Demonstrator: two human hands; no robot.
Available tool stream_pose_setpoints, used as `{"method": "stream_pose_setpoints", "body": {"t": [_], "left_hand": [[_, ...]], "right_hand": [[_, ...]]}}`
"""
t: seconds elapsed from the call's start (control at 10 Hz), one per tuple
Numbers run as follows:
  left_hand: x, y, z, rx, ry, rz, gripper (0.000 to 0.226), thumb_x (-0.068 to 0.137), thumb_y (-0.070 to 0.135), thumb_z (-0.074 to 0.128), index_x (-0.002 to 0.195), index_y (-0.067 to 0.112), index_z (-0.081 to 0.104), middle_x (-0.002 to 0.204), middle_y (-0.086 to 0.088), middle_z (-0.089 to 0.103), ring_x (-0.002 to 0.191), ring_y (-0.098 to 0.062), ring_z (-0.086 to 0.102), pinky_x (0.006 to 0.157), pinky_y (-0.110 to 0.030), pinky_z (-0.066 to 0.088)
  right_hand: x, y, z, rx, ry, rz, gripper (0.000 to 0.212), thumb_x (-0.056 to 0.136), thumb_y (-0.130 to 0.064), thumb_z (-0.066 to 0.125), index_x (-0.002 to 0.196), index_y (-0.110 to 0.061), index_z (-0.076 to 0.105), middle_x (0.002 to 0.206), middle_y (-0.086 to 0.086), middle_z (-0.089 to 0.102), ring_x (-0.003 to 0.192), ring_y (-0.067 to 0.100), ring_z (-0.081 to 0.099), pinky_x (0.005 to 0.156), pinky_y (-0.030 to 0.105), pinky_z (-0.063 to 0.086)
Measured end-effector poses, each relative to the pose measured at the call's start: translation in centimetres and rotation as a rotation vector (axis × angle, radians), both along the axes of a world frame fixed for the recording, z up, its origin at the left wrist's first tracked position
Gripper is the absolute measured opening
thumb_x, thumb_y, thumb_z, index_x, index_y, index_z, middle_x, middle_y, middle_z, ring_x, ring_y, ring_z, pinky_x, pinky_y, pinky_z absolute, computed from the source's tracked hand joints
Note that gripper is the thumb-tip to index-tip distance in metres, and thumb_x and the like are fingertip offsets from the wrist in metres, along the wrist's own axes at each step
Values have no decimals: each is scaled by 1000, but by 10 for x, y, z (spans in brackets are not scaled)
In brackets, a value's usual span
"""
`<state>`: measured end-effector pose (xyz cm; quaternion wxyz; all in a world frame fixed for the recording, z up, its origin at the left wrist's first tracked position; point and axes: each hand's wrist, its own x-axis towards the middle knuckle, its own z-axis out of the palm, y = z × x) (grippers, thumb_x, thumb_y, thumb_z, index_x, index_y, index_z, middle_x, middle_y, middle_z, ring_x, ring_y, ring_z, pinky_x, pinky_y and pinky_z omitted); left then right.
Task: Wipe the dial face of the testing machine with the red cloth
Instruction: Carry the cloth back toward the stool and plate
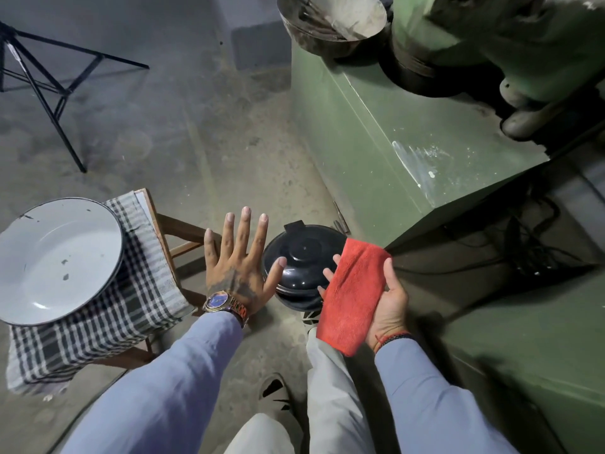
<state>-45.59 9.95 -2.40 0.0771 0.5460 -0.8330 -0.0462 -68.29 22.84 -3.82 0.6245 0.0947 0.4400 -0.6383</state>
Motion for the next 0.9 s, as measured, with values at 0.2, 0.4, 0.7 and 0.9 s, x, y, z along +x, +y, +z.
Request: {"method": "stream_pose_setpoints", "body": {"t": [0.2,0.4,0.7,0.9], "left_hand": [[-2,-10,-13,6,-4,0,89,100,75,34,176,34,13,186,-3,11,172,-32,7,135,-63,0],[0,-20,-27,0,-20,-10,89,100,75,36,176,35,12,186,-2,10,172,-33,8,135,-65,3],[4,-41,-22,7,-57,-19,89,100,76,31,176,35,11,186,-2,8,172,-34,7,135,-67,4],[-10,-58,26,-50,-13,-49,89,100,77,27,176,35,8,186,-2,4,172,-34,4,135,-67,2]], "right_hand": [[3,11,-22,141,-13,-60,93,97,-82,51,148,-7,70,155,19,67,144,52,61,125,73,39],[13,1,-36,423,37,-123,95,94,-89,48,133,-8,78,126,27,80,118,49,74,102,60,61],[17,-65,-34,522,29,20,106,91,-99,29,164,-24,43,166,23,51,152,48,50,128,68,32],[22,-95,11,405,420,195,92,103,-86,22,176,-29,25,182,6,35,168,31,31,136,50,19]]}}
